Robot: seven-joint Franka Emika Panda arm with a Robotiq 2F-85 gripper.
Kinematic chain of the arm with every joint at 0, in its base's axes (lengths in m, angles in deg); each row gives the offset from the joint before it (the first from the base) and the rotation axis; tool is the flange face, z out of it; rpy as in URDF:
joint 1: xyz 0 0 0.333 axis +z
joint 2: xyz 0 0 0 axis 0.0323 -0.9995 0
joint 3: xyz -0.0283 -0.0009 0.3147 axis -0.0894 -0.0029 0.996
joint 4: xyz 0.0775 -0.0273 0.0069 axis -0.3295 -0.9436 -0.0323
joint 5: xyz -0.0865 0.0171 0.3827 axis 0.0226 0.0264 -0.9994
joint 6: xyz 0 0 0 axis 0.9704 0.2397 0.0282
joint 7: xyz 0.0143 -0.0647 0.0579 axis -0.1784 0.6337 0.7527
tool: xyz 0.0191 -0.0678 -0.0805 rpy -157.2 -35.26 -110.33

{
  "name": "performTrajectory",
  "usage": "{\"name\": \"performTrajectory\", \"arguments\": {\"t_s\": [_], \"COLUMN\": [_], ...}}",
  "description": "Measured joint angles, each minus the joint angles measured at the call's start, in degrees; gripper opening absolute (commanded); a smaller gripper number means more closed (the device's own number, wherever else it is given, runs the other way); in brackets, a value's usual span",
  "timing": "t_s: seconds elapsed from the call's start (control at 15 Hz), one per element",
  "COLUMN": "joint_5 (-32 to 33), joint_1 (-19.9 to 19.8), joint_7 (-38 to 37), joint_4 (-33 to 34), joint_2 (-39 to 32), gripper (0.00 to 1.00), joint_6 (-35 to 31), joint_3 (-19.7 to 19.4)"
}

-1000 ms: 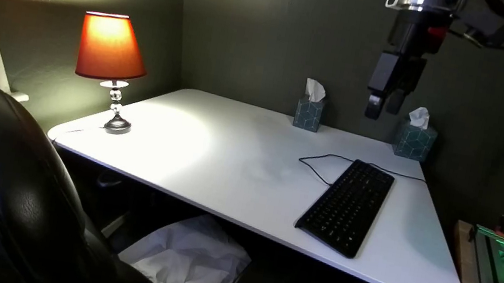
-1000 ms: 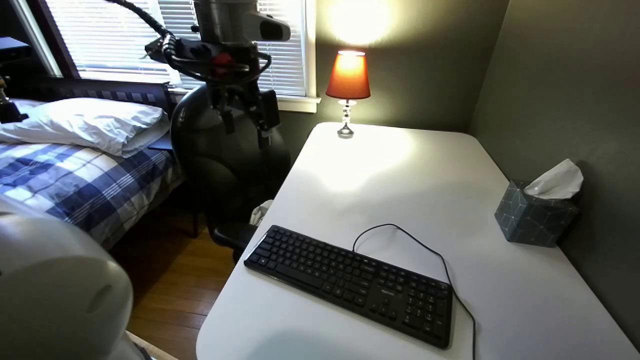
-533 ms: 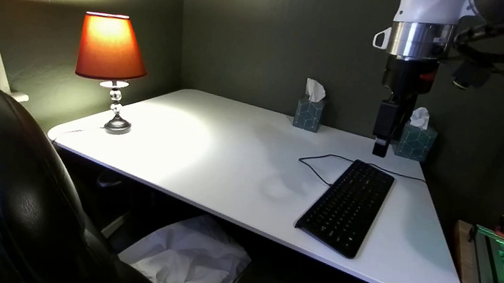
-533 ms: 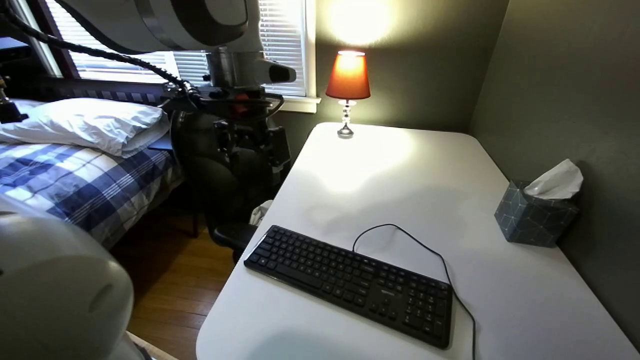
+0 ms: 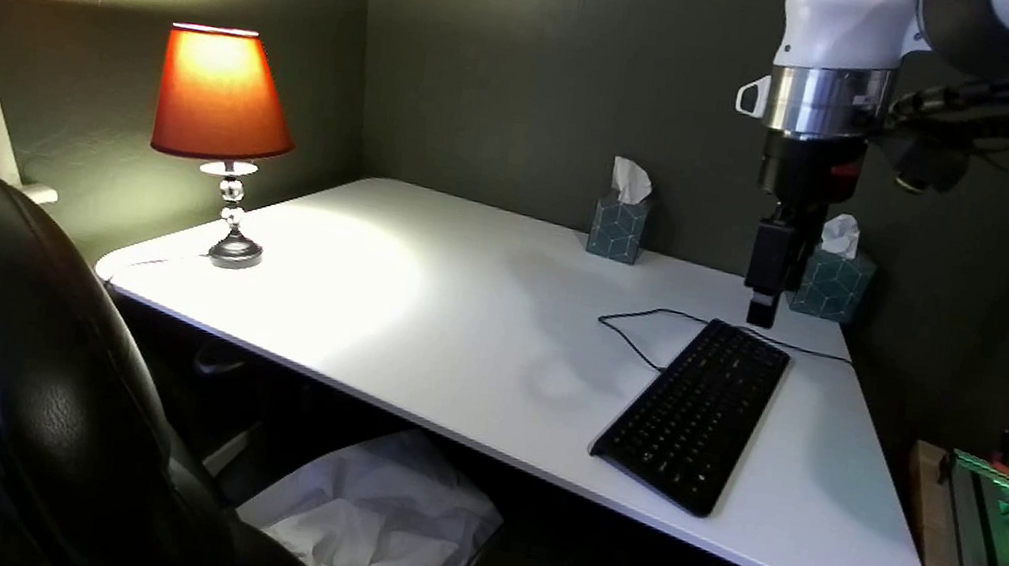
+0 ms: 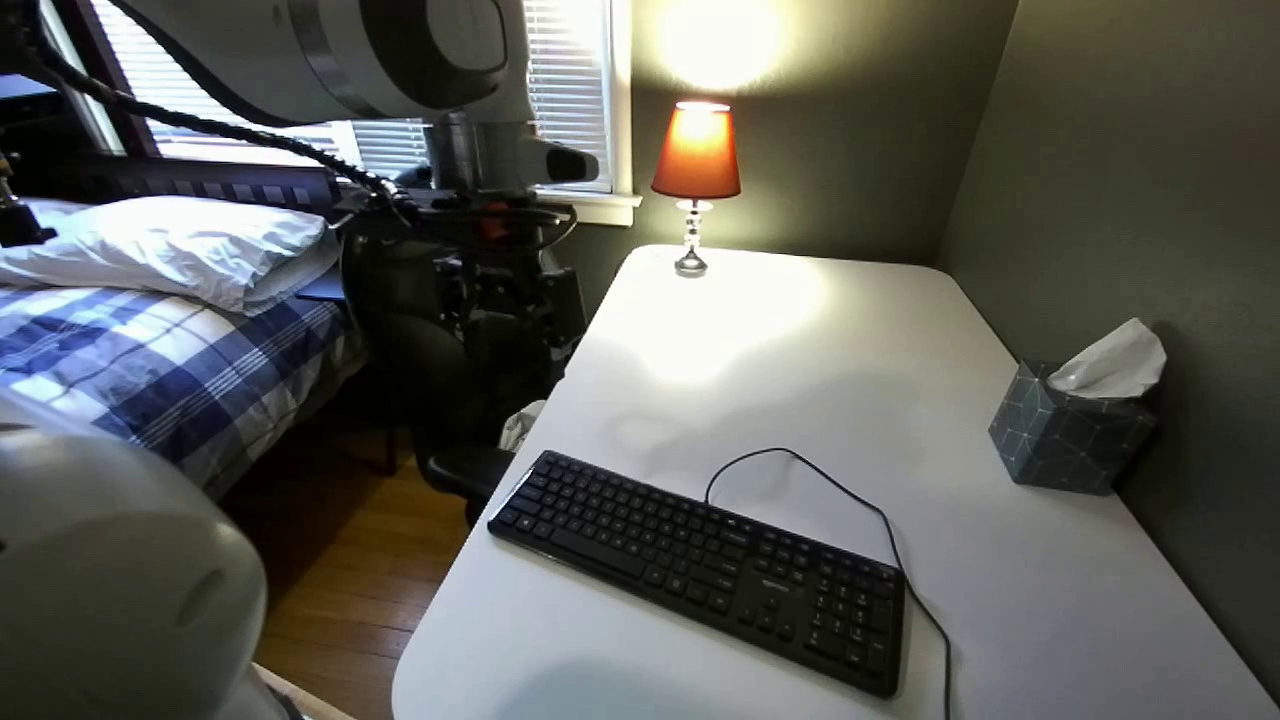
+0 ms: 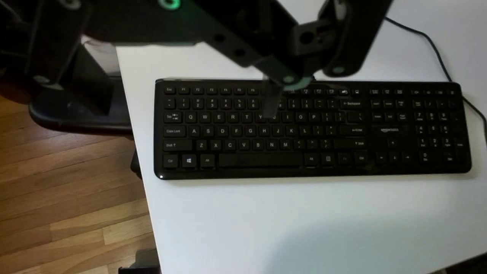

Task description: Press the a key on the keyboard

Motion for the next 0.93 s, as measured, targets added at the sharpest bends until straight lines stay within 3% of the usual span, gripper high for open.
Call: {"name": "performTrajectory", "arguments": {"t_s": [0.93], "joint_5": [0.42], "joint_1": [0.53], "joint_7": [13.62], "joint_4": [1.31], "joint_2": [-13.84], "gripper": [1.0], "joint_6": [-1.86], "joint_3": [-4.5]}}
